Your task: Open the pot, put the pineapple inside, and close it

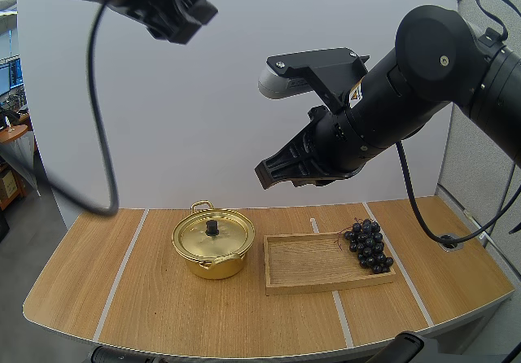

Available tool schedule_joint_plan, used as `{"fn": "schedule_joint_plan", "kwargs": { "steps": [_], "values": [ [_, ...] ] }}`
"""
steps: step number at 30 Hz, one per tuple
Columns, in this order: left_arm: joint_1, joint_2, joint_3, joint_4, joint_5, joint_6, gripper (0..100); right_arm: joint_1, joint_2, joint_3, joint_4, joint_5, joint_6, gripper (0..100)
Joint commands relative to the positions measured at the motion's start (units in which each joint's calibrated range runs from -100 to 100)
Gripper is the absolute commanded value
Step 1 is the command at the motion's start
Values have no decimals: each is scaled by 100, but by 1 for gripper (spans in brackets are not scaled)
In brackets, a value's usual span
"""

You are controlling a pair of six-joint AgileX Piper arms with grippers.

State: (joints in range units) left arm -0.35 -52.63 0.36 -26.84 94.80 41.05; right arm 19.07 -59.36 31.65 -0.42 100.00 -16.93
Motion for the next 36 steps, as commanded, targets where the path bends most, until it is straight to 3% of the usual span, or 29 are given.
{"fn": "schedule_joint_plan", "kwargs": {
  "steps": [1,3,12,17,22,30,36],
  "values": [
    [-2,-899,-36,9,491,-664,100,-24,-128,-80,-31,0,10,0],
    [-2,-1064,-36,9,520,-973,100,-24,-225,-80,-31,0,10,0],
    [-2,-1565,-9,-5,520,-2029,0,-24,-1131,-80,-31,0,136,0],
    [-2,-1932,507,-15,520,-2224,0,-40,-1641,-80,-31,0,136,0],
    [-2,-2484,1358,-15,470,-2269,0,-277,-1998,-80,-125,0,136,0],
    [-2,-3505,2861,11,-561,-2612,0,-761,-2674,-80,-125,-858,284,0],
    [14,-4334,3632,159,-2124,-3083,0,-1194,-3126,-65,-125,-1573,389,0]
  ]
}}
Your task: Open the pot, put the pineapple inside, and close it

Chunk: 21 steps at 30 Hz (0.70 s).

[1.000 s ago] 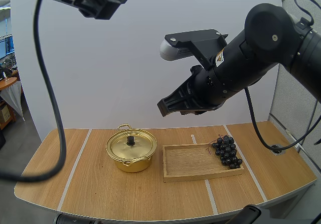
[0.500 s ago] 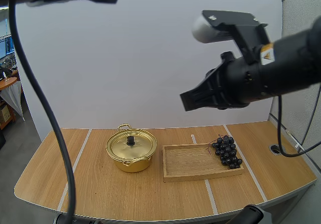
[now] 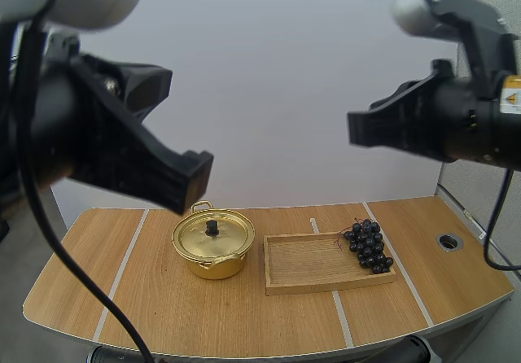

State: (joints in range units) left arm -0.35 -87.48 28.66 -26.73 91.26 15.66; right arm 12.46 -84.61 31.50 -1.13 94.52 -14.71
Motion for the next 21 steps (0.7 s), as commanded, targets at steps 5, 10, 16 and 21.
{"fn": "schedule_joint_plan", "kwargs": {
  "steps": [5,10,16,21],
  "values": [
    [51,-1252,1198,592,-2604,-1035,0,-748,-855,-50,-54,-1376,263,0],
    [51,-1252,1482,646,-2907,-1202,0,-867,-1188,-37,-54,-1744,410,0],
    [51,-1252,1820,646,-3368,-1225,0,-973,-1539,19,-44,-2387,466,0],
    [51,-1252,2313,646,-4048,-1225,0,-1008,-1539,582,11,-2911,466,0]
  ]
}}
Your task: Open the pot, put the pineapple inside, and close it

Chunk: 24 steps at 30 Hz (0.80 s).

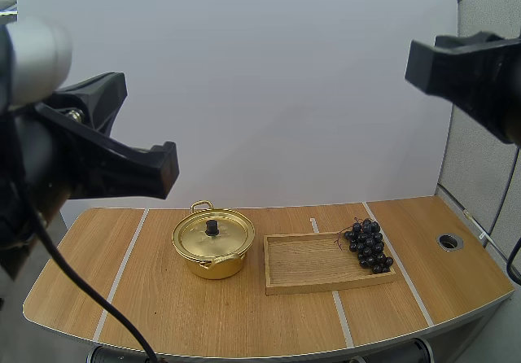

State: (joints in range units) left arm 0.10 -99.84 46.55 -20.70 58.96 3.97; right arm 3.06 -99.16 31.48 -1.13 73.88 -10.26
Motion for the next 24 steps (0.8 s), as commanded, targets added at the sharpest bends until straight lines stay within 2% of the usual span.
{"fn": "schedule_joint_plan", "kwargs": {
  "steps": [1,5,11,18,21,24],
  "values": [
    [6,-16,598,42,-884,-57,0,-68,-84,777,40,-1006,22,0],
    [6,-16,902,42,-1192,-57,0,-68,-84,1657,28,-1950,22,0],
    [6,-16,1754,42,-2389,55,0,-68,-84,3172,28,-3469,-120,0],
    [6,-16,2851,42,-2660,55,0,-68,-84,4439,18,-3847,-175,0],
    [6,-16,3928,42,-3544,55,0,-68,-84,5251,5,-4261,-175,0],
    [6,-16,4592,42,-4337,55,0,-68,-84,5483,5,-4290,-175,0]
  ]
}}
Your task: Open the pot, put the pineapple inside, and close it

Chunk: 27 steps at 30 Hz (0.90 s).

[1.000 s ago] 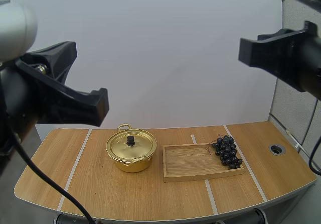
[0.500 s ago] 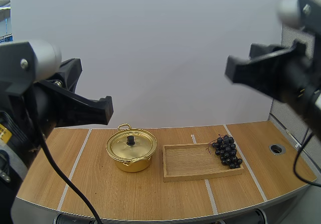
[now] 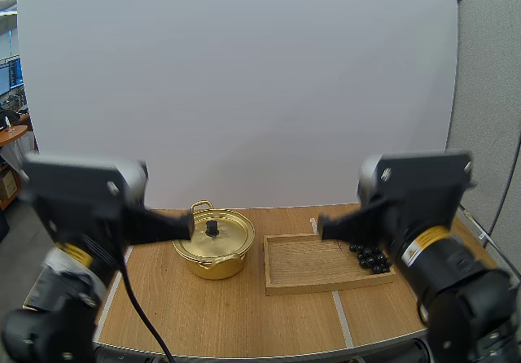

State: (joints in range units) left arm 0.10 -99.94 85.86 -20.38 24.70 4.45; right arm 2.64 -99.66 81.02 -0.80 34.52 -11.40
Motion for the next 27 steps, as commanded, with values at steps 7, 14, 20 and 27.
{"fn": "schedule_joint_plan", "kwargs": {
  "steps": [7,14,20,27],
  "values": [
    [6,-6,1414,10,-1773,101,0,-26,-34,1116,-28,-354,-62,0],
    [57,-6,1414,-14,-1526,79,0,-26,-34,1591,-28,-354,-62,0],
    [57,-6,1414,7,-822,88,0,-26,-34,1808,-39,-354,-62,0],
    [105,-6,1414,270,434,2,0,-34,-34,1898,-39,-352,-75,0]
  ]
}}
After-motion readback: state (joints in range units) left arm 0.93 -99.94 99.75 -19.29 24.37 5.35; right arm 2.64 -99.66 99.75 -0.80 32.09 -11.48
